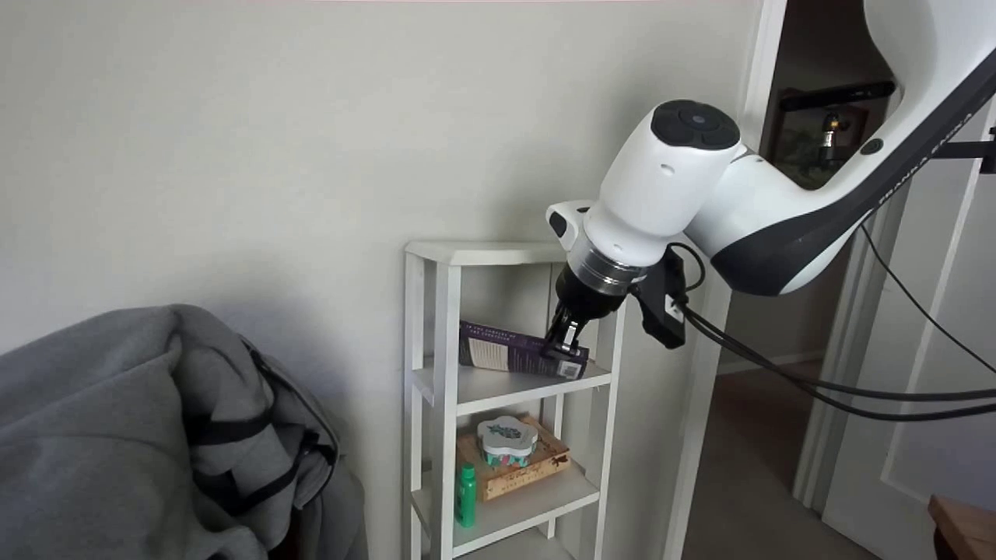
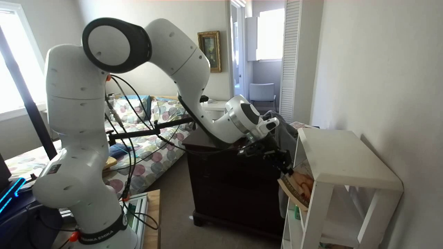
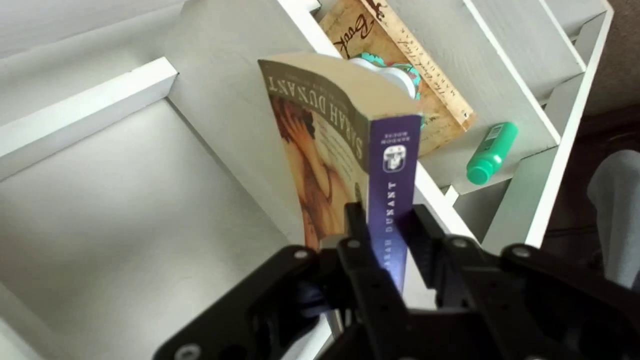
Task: Move the book to the top of the shelf
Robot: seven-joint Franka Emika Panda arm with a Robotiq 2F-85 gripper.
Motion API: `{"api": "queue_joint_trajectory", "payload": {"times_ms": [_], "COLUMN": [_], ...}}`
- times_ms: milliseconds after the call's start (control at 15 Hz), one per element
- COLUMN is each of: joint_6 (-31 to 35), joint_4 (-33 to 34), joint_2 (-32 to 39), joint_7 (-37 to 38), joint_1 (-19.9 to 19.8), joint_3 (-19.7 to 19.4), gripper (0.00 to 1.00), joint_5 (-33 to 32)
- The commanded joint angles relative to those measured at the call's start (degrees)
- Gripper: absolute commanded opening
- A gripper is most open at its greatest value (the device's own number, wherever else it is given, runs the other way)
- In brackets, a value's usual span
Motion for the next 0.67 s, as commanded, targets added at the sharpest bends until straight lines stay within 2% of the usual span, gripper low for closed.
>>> {"api": "queue_joint_trajectory", "payload": {"times_ms": [0, 400, 600], "joint_6": [1.6, 3.2, 6.2], "joint_4": [-4.1, -7.5, -9.8], "joint_2": [-6.4, -11.4, -13.4], "joint_7": [-1.7, -2.5, -5.6], "joint_1": [-0.7, -0.7, -0.8], "joint_3": [0.7, 1.3, 1.6], "gripper": [0.07, 0.07, 0.06], "joint_5": [3.6, 8.5, 14.6]}}
